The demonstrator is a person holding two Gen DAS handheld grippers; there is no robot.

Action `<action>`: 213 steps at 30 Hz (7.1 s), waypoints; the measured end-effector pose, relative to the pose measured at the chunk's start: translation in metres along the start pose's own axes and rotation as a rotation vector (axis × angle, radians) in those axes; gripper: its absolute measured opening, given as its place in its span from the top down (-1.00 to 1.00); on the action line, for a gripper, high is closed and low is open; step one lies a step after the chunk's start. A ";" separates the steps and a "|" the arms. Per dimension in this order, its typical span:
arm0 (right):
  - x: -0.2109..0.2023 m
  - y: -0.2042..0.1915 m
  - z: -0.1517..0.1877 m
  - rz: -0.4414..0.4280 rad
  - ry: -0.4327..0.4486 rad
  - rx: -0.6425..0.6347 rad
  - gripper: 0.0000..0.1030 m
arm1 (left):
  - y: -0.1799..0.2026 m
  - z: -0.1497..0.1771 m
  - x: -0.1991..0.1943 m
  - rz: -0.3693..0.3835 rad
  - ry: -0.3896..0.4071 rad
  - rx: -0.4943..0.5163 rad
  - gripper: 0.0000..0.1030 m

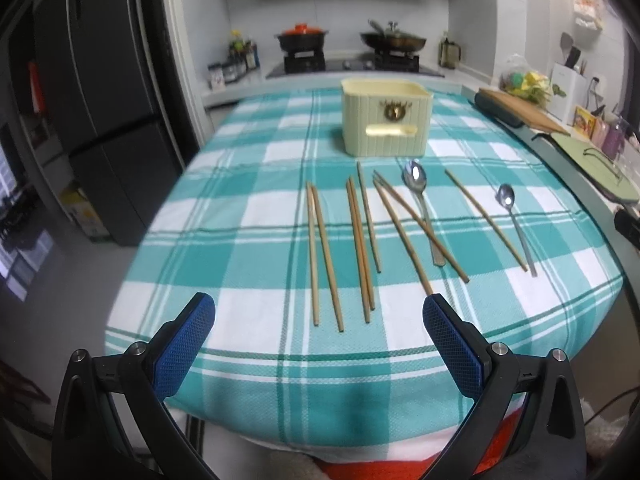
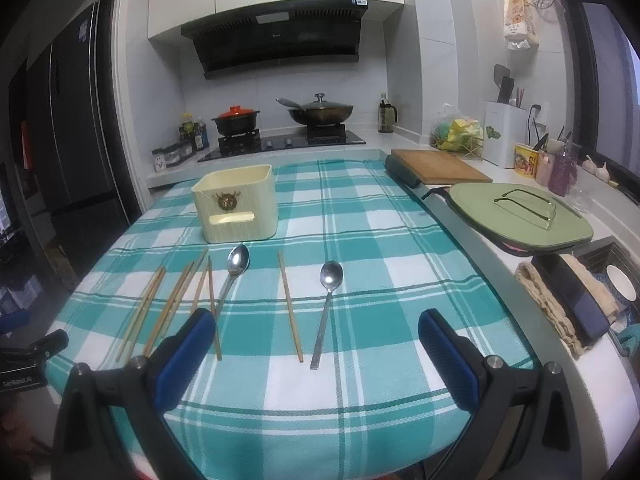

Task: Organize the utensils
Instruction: 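Grasp the steel spoon with the right tool while the left tool grasps a wooden chopstick, then lift the spoon with the right tool while the left tool lifts the chopstick toward the holder, then drop the spoon into the cream holder with the right tool while the left tool drops the chopstick in, then move both open tools back down to the remaining chopsticks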

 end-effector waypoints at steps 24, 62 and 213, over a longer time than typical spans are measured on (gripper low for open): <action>0.166 0.033 0.040 0.087 -0.235 -0.006 -1.00 | -0.054 -0.008 0.184 -0.065 -0.257 -0.096 -0.99; 0.273 0.017 0.012 0.109 -0.319 -0.055 -0.02 | -0.049 -0.080 0.247 0.033 -0.180 -0.029 -0.34; 0.122 -0.035 0.005 -0.093 -0.145 -0.217 -0.05 | -0.070 -0.010 0.098 0.152 -0.131 -0.217 -0.76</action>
Point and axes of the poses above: each gripper's, at about its wrist camera, not at the fingertips, and x roughly the way its jaws point, y to its right, z to its underside, the point moved 10 cm from there along x, roughly the way its jaws point
